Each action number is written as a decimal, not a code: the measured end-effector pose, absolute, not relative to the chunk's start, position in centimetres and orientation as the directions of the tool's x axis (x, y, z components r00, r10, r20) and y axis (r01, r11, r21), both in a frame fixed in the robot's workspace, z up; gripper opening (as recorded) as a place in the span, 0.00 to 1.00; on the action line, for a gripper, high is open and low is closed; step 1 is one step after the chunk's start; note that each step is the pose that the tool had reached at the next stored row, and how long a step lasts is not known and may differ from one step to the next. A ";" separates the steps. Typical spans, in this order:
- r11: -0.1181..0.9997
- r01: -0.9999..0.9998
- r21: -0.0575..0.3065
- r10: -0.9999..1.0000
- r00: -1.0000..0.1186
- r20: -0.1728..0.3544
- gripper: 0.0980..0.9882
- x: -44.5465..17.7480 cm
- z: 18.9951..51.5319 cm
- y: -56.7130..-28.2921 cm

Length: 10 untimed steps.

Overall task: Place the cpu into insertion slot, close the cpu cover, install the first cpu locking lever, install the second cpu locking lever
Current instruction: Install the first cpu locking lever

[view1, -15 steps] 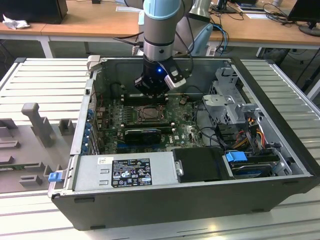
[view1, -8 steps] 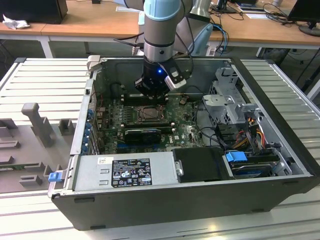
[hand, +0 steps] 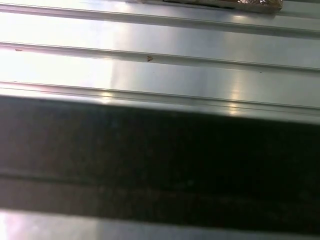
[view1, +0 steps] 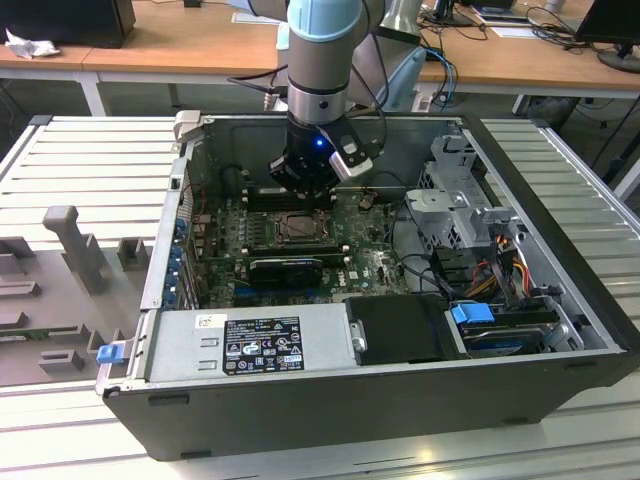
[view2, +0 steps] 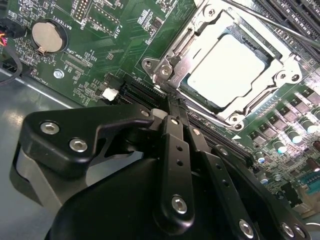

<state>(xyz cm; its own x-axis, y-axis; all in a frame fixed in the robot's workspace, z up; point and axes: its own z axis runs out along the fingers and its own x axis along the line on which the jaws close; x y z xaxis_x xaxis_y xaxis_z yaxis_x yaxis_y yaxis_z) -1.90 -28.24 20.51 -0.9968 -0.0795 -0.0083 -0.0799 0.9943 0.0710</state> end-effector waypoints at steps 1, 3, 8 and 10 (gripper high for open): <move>0.994 -0.080 0.071 -0.080 -0.997 -0.008 0.01 -1.9 20.5 -28.2; 0.994 -0.079 0.070 -0.079 -0.997 -0.008 0.01 -1.9 20.5 -28.3; 0.995 -0.078 0.066 -0.077 -0.997 -0.006 0.01 -1.8 20.4 -28.3; 0.995 -0.077 0.065 -0.077 -0.997 -0.005 0.01 -1.8 20.3 -28.3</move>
<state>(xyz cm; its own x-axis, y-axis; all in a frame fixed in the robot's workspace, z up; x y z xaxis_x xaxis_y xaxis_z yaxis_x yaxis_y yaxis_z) -1.81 -28.26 20.34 -0.9970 -0.0770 -0.0054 -0.0772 0.9949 0.0654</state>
